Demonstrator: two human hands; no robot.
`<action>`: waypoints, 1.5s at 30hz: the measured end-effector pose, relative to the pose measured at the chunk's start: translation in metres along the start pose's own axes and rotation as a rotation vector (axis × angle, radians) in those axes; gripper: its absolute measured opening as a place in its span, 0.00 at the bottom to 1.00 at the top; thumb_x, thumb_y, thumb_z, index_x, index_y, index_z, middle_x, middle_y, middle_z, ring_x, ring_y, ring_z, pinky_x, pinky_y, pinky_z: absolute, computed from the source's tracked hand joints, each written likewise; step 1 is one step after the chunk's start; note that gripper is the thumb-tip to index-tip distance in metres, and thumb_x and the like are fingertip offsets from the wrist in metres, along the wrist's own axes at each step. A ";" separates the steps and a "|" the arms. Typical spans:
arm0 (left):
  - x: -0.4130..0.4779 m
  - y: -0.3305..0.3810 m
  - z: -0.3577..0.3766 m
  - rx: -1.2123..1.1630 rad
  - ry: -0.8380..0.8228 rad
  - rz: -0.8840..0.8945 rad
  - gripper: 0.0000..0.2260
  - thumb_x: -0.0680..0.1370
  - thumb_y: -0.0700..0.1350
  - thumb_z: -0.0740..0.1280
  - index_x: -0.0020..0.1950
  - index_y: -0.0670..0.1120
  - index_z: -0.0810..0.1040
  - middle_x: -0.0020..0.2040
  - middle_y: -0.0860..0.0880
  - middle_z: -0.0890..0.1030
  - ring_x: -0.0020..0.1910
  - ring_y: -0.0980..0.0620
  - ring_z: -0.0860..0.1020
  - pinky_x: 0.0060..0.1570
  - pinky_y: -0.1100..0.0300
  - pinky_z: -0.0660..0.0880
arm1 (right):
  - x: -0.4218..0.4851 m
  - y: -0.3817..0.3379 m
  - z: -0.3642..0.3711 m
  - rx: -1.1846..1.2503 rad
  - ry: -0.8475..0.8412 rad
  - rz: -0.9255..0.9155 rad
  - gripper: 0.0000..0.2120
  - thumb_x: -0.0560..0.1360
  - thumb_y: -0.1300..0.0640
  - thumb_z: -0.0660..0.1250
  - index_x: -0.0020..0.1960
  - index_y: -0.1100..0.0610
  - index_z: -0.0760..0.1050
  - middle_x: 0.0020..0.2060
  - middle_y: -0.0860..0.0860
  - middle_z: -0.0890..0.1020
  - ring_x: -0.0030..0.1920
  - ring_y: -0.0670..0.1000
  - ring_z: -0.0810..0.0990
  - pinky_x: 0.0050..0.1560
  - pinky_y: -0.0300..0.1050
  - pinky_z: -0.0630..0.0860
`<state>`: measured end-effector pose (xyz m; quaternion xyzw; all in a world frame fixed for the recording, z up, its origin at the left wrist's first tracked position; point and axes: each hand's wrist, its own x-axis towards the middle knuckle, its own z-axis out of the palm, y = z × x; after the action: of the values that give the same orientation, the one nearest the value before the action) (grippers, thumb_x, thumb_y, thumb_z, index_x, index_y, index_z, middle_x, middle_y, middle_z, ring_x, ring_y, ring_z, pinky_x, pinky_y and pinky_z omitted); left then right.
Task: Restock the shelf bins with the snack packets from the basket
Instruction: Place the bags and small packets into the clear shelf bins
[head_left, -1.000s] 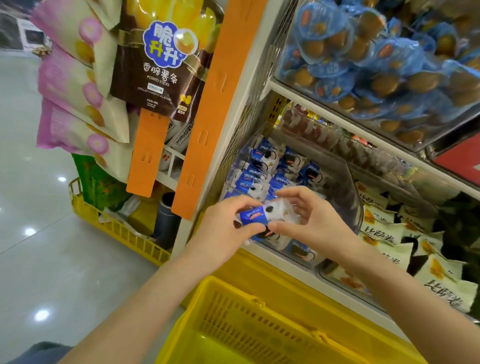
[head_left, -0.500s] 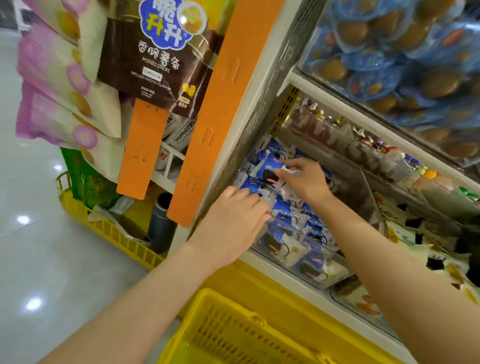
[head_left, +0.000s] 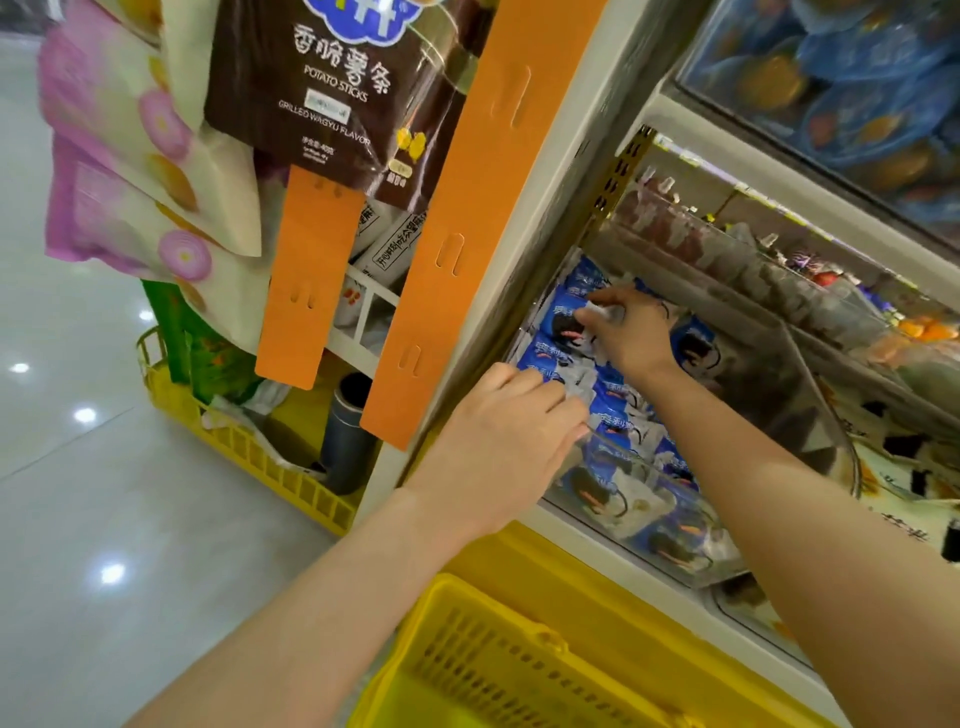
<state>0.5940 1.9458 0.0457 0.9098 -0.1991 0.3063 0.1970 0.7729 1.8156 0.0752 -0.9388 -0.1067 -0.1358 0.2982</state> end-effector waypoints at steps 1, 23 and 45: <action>0.000 0.000 -0.001 0.001 -0.005 -0.001 0.12 0.78 0.46 0.56 0.48 0.47 0.79 0.42 0.51 0.81 0.42 0.51 0.77 0.48 0.54 0.74 | -0.001 0.000 0.000 -0.044 0.018 -0.030 0.15 0.75 0.55 0.68 0.59 0.61 0.77 0.60 0.58 0.78 0.59 0.56 0.76 0.53 0.41 0.69; -0.084 0.054 0.014 -0.104 -0.086 -0.263 0.15 0.80 0.47 0.57 0.64 0.45 0.72 0.60 0.46 0.74 0.61 0.47 0.71 0.60 0.51 0.68 | -0.263 0.062 -0.099 -0.285 0.016 -0.342 0.19 0.80 0.54 0.57 0.68 0.61 0.67 0.69 0.56 0.68 0.73 0.51 0.58 0.73 0.42 0.52; -0.199 0.027 0.104 -0.190 -0.423 -0.985 0.16 0.82 0.52 0.51 0.43 0.47 0.72 0.40 0.45 0.78 0.42 0.44 0.76 0.40 0.58 0.65 | -0.419 0.281 0.040 -0.732 -0.694 0.513 0.25 0.78 0.57 0.60 0.72 0.54 0.57 0.68 0.51 0.67 0.68 0.53 0.65 0.65 0.45 0.64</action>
<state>0.4855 1.9214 -0.1510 0.9154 0.1885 -0.0311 0.3542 0.4660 1.5648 -0.2386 -0.9664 0.0870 0.2295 -0.0758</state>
